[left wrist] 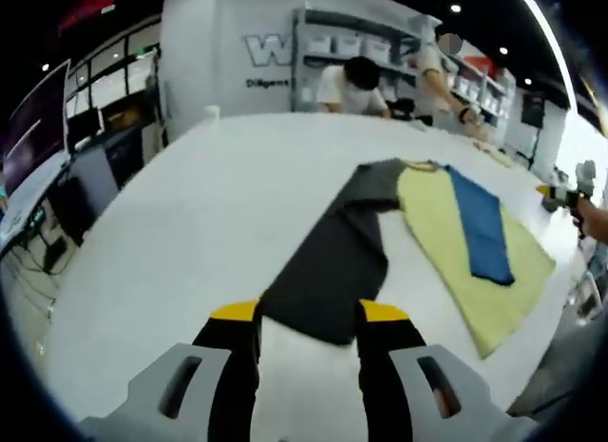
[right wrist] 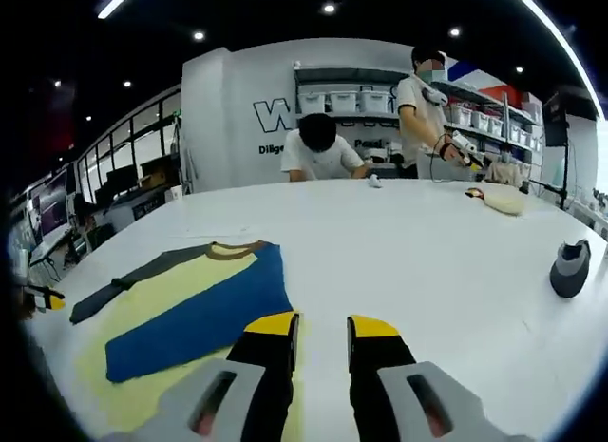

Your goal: Fold the garment on the visible template until the final outline fits inside the template.

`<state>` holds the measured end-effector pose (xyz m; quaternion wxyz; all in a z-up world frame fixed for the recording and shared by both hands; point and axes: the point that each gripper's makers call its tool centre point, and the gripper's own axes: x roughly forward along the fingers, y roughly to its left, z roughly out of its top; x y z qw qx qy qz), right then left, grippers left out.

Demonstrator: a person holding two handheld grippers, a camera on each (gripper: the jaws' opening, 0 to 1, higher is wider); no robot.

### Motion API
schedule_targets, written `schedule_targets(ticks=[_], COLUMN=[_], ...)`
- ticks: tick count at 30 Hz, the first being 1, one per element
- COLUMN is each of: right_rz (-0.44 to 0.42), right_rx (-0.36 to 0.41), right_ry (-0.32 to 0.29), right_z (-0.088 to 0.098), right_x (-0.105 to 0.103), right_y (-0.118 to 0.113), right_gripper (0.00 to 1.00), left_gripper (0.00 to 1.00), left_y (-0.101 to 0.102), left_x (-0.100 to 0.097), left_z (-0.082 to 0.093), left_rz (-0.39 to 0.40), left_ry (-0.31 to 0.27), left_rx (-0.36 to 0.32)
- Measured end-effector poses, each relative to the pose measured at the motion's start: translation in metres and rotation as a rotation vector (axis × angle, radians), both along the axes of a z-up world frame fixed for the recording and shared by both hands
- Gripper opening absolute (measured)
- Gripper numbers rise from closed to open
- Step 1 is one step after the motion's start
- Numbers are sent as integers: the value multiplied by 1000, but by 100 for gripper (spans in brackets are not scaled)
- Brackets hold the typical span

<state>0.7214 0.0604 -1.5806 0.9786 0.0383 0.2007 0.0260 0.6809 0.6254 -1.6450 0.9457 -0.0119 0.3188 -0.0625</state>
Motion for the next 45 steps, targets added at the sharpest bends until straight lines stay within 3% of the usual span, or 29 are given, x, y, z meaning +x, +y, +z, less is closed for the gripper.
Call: schedule_targets(ticks=[4, 6, 13, 20, 25, 28, 30, 33, 39, 45], right_rz=[9, -4, -18, -15, -25, -27, -28, -34, -43, -52], right_rx=[6, 19, 33, 19, 41, 51, 53, 61, 70, 71], right_ry=[-8, 7, -13, -26, -26, -25, -16, -12, -13, -17], right_z=[4, 2, 12, 19, 16, 14, 11, 10, 11, 11], right_x=[-16, -24, -44, -54, -58, -62, -64, -67, -70, -70], right_y=[11, 11, 16, 21, 21, 23, 23, 23, 23, 19], right_gripper=[16, 17, 16, 15, 14, 15, 15, 15, 14, 14], left_gripper=[32, 31, 25, 0, 0, 1, 8, 20, 20, 13], left_y=[8, 7, 7, 4, 13, 24, 28, 30, 20, 15], left_x=[11, 13, 23, 24, 25, 25, 24, 20, 21, 21], left_z=[-13, -20, -31, -31, -30, -27, -26, -32, -32, -32], left_rz=[-18, -69, -130, -144, -128, -103, -81, -82, -119, -156], left_ry=[23, 52, 61, 37, 31, 17, 4, 33, 31, 17], left_rx=[32, 80, 135, 147, 172, 132, 132, 109, 122, 148])
